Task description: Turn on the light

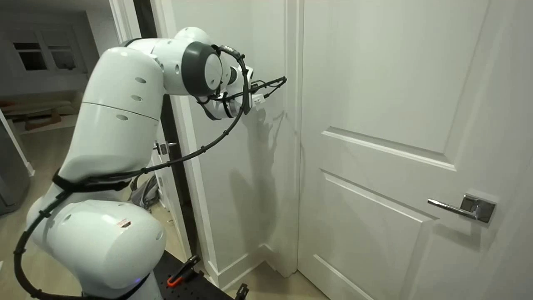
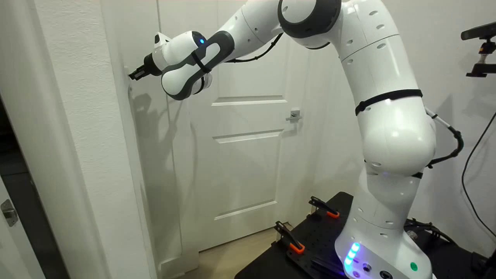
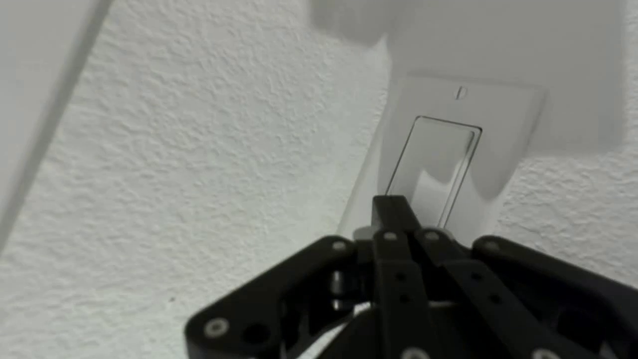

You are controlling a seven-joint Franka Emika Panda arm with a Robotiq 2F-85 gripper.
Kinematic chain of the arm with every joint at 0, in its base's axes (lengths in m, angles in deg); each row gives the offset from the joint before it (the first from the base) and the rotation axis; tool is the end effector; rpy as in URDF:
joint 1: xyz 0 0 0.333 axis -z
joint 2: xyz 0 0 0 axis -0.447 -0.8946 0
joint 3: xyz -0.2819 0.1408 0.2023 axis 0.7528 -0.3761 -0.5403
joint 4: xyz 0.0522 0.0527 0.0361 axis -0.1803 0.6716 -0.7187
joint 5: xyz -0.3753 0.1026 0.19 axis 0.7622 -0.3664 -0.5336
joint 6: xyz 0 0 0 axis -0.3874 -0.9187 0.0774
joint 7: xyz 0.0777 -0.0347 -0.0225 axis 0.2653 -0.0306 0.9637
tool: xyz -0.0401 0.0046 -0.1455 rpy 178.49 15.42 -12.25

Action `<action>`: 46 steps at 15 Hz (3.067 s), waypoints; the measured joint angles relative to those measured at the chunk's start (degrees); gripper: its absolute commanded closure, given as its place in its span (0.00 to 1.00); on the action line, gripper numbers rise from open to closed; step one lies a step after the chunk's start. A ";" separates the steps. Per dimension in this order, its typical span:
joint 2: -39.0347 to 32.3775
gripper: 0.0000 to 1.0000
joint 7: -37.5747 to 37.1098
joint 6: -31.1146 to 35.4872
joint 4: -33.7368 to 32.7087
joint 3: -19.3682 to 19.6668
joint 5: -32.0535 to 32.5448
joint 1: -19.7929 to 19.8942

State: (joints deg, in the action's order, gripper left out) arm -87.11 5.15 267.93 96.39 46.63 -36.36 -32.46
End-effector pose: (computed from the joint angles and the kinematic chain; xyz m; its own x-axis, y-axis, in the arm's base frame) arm 0.7807 0.2512 0.4763 0.1124 0.5022 0.8574 0.4839 -0.7813 0.3942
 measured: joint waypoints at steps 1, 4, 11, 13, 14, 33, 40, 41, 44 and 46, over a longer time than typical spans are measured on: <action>-0.08 1.00 0.00 0.00 0.00 -0.58 0.00 0.49; -0.18 1.00 0.00 0.00 -0.01 -1.38 0.00 1.18; -0.16 1.00 0.00 -0.84 -0.41 1.69 -0.08 -0.49; -0.10 1.00 0.00 -1.58 -0.55 3.65 -0.06 -1.45; -0.06 1.00 0.00 -2.19 -0.57 4.51 -0.10 -1.91; 12.75 0.99 3.35 -62.13 -10.49 3.97 -6.88 -0.97; 12.65 0.69 3.65 -83.57 -22.74 4.17 -11.30 0.01; 12.10 0.62 3.63 -85.61 -24.01 4.23 -11.37 0.03; 10.05 0.37 3.54 -90.30 -27.39 4.40 -11.37 0.23; 8.75 0.22 3.50 -92.37 -29.09 4.42 -11.38 0.61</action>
State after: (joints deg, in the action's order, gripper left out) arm -78.36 8.65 175.55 67.30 51.05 -47.73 -31.85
